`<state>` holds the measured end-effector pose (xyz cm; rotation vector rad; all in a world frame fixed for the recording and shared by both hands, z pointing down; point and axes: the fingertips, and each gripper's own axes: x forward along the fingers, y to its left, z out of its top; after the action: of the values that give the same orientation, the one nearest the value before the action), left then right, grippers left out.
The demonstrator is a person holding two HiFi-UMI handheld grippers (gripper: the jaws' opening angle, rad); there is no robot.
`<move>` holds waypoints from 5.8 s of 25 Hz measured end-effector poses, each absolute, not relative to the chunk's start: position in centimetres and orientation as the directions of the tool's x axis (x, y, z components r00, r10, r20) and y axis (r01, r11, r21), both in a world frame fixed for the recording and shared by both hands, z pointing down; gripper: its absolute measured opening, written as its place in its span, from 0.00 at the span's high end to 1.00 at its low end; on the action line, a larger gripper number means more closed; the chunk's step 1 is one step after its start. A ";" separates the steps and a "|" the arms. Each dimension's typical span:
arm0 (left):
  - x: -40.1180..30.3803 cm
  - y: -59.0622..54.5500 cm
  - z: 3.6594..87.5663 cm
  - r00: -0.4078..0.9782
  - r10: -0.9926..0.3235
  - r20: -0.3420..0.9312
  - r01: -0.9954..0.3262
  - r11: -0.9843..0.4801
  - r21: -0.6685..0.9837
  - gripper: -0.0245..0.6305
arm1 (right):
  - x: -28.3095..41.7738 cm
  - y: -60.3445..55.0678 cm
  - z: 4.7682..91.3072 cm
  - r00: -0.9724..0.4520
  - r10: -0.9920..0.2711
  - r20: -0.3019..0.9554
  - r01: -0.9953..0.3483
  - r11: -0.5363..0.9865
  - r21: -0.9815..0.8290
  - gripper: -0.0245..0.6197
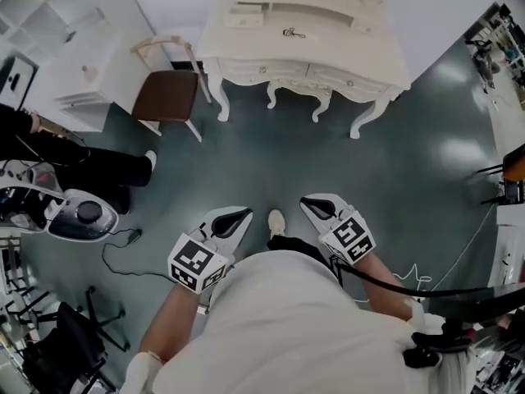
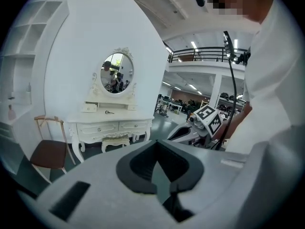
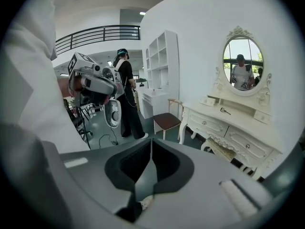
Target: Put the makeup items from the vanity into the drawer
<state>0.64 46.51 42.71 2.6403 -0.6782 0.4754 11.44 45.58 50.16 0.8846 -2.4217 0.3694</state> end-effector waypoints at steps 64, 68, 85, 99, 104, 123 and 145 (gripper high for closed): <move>1.3 -20.0 42.6 0.763 -0.481 0.433 -0.626 -0.716 0.308 0.96 | 23.3 -31.2 64.5 -0.336 -0.505 0.795 -0.568 0.782 0.257 0.84; 1.9 -21.4 42.7 0.745 -0.499 0.441 -0.648 -0.699 0.302 0.96 | 23.5 -31.9 65.6 -0.350 -0.470 0.811 -0.541 0.808 0.235 0.87; 4.3 -24.0 42.8 0.719 -0.555 0.419 -0.686 -0.663 0.299 0.96 | 21.4 -34.3 59.1 -0.476 -0.433 0.766 -0.427 0.875 0.229 0.94; 2.0 -23.5 42.4 0.646 -0.644 0.411 -0.763 -0.573 0.300 0.96 | 12.8 -39.1 53.9 -0.594 -0.336 0.731 -0.256 0.940 0.224 0.94; 0.3 -23.3 42.5 0.602 -0.679 0.419 -0.798 -0.523 0.299 0.96 | 10.0 -40.9 55.1 -0.598 -0.291 0.747 -0.197 0.956 0.215 0.94; -3.8 -22.5 43.4 0.488 -0.745 0.455 -0.870 -0.372 0.325 0.96 | 3.3 -44.5 61.6 -0.547 -0.142 0.825 -0.088 0.990 0.112 0.94; -5.8 -21.4 43.5 0.479 -0.745 0.465 -0.875 -0.359 0.326 0.96 | 2.8 -44.4 65.3 -0.452 -0.068 0.889 -0.103 0.994 0.023 0.92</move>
<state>-5.79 -21.43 43.54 2.1948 -1.3359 0.3211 2.78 -44.42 65.28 0.1201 -2.0419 0.0411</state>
